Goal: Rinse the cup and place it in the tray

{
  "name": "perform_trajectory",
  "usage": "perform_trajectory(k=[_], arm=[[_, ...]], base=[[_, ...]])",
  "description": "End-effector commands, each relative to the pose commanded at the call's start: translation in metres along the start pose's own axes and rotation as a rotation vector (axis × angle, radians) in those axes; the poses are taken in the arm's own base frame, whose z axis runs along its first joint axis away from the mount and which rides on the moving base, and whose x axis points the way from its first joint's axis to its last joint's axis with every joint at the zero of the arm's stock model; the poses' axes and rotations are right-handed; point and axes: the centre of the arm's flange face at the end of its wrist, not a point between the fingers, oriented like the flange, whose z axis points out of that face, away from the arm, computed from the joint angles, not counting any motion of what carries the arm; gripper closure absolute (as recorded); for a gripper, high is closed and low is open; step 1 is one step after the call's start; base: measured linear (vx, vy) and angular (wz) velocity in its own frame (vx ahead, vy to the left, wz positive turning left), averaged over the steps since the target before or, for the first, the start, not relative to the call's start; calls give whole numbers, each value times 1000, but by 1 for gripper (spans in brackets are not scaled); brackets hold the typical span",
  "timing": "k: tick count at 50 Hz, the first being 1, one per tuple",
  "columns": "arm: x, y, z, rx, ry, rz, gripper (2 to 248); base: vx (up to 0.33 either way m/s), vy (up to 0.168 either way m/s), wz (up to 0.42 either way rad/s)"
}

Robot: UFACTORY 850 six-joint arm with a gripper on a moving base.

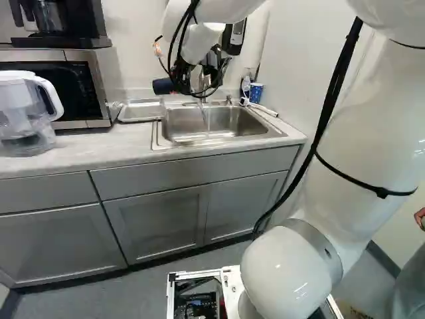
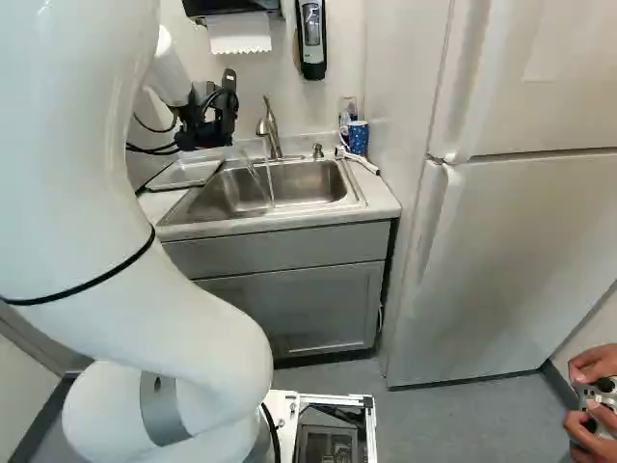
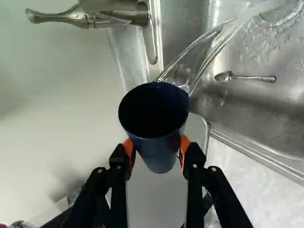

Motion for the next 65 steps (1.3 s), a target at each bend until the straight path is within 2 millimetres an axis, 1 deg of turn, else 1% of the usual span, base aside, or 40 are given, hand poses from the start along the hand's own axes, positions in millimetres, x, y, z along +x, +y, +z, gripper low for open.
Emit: perform_trajectory(k=[30, 65], arm=[[0, 0, 0, 0, 0, 315, 136], [0, 0, 0, 0, 0, 315, 136]], base=[[0, 0, 0], [0, 0, 0]])
